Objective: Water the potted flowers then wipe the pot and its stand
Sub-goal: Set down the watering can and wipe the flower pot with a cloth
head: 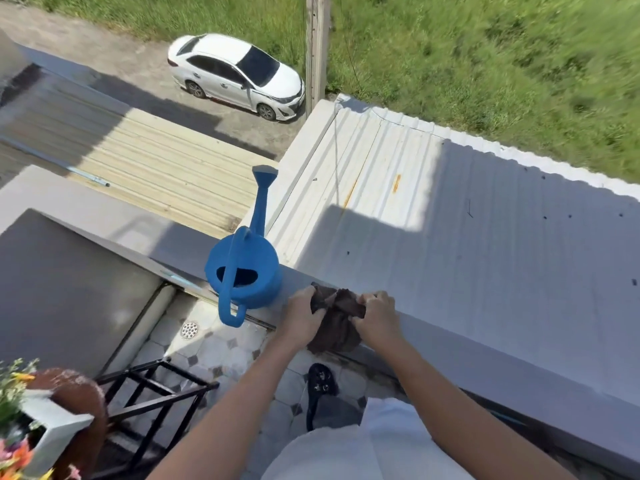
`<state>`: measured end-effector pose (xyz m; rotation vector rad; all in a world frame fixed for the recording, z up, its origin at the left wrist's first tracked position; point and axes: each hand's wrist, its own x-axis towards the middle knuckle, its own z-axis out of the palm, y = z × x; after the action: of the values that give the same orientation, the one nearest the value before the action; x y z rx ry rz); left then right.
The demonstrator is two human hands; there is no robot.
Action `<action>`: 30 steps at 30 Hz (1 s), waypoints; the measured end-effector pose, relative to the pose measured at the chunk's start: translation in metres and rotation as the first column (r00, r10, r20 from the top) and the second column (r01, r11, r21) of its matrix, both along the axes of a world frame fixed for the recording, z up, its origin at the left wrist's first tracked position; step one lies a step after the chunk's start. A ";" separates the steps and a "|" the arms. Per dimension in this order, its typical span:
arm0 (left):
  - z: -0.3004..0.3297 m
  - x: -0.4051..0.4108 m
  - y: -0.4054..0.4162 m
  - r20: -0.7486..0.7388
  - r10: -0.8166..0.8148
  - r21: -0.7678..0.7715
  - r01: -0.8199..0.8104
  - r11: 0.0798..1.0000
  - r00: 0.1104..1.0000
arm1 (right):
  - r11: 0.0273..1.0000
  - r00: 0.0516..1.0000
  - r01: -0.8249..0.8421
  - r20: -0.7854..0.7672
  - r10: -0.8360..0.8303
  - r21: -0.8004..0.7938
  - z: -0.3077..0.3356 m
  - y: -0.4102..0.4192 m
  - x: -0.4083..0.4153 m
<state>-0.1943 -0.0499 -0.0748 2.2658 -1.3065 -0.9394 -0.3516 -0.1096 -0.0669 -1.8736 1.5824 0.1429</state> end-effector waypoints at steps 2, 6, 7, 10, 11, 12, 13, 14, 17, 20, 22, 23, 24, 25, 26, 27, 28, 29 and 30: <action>0.015 0.005 0.011 -0.210 0.099 -0.034 -0.109 0.993 0.973 | 0.996 0.980 0.074 0.183 -0.082 0.053 0.005 0.008 0.003; 0.058 0.025 0.049 -0.588 0.322 0.017 -0.387 0.922 0.742 | 0.950 0.829 0.211 0.473 -0.299 0.231 0.028 0.026 0.018; 0.069 0.032 0.063 -0.680 0.348 0.038 -0.443 0.896 0.645 | 0.925 0.777 0.207 0.521 -0.353 0.318 0.034 0.033 0.024; 0.102 0.051 0.110 -0.838 0.410 0.113 -0.620 0.776 0.360 | 0.809 0.625 0.065 0.608 -0.489 0.584 0.048 0.060 0.045; 0.113 0.057 0.127 -0.866 0.414 0.125 -0.678 0.724 0.282 | 0.767 0.577 -0.007 0.629 -0.521 0.641 0.052 0.072 0.053; 0.124 0.062 0.146 -0.886 0.411 0.137 -0.726 0.674 0.215 | 0.723 0.528 -0.087 0.647 -0.550 0.685 0.059 0.085 0.062; 0.134 0.068 0.164 -0.901 0.408 0.159 -0.764 0.625 0.146 | 0.674 0.487 -0.165 0.653 -0.579 0.720 0.067 0.100 0.071; 0.143 0.072 0.183 -0.910 0.407 0.194 -0.790 0.582 0.076 | 0.621 0.456 -0.246 0.654 -0.603 0.744 0.075 0.114 0.080; 0.162 0.082 0.237 -0.913 0.401 0.279 -0.840 0.465 -0.082 | 0.477 0.421 -0.453 0.653 -0.630 0.753 0.098 0.156 0.107; 0.172 0.090 0.285 -0.890 0.450 0.255 -0.902 0.348 -0.078 | 0.393 0.431 -0.562 0.664 -0.612 0.727 0.123 0.193 0.133; 0.175 0.095 0.317 -0.853 0.522 0.197 -0.935 0.293 -0.016 | 0.376 0.438 -0.610 0.692 -0.574 0.698 0.139 0.218 0.150; 0.176 0.095 0.332 -0.814 0.581 0.169 -0.949 0.267 0.018 | 0.373 0.441 -0.629 0.708 -0.551 0.682 0.145 0.229 0.158; 0.172 0.096 0.346 -0.749 0.659 0.133 -0.960 0.246 0.065 | 0.374 0.445 -0.647 0.728 -0.522 0.664 0.152 0.240 0.164; 0.168 0.097 0.359 -0.654 0.743 0.074 -0.964 0.255 0.146 | 0.376 0.447 -0.666 0.749 -0.489 0.644 0.157 0.251 0.171; 0.165 0.097 0.372 -0.531 0.814 -0.006 -0.961 0.276 0.237 | 0.377 0.447 -0.685 0.768 -0.458 0.624 0.160 0.262 0.176; 0.166 0.095 0.384 -0.423 0.856 -0.099 -0.955 0.281 0.296 | 0.381 0.445 -0.699 0.784 -0.433 0.606 0.162 0.272 0.181; 0.168 0.093 0.395 -0.370 0.870 -0.188 -0.943 0.275 0.327 | 0.382 0.441 -0.709 0.796 -0.415 0.592 0.163 0.281 0.186; 0.173 0.090 0.404 -0.389 0.847 -0.246 -0.927 0.283 0.361 | 0.381 0.440 -0.719 0.805 -0.398 0.581 0.162 0.289 0.190; 0.178 0.086 0.411 -0.451 0.796 -0.273 -0.911 0.309 0.405 | 0.378 0.440 -0.729 0.813 -0.381 0.571 0.160 0.295 0.194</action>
<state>-0.1079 0.3611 0.1031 1.8866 -0.0098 -0.3487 -0.1575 0.1855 0.0933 -0.8165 0.2039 0.0853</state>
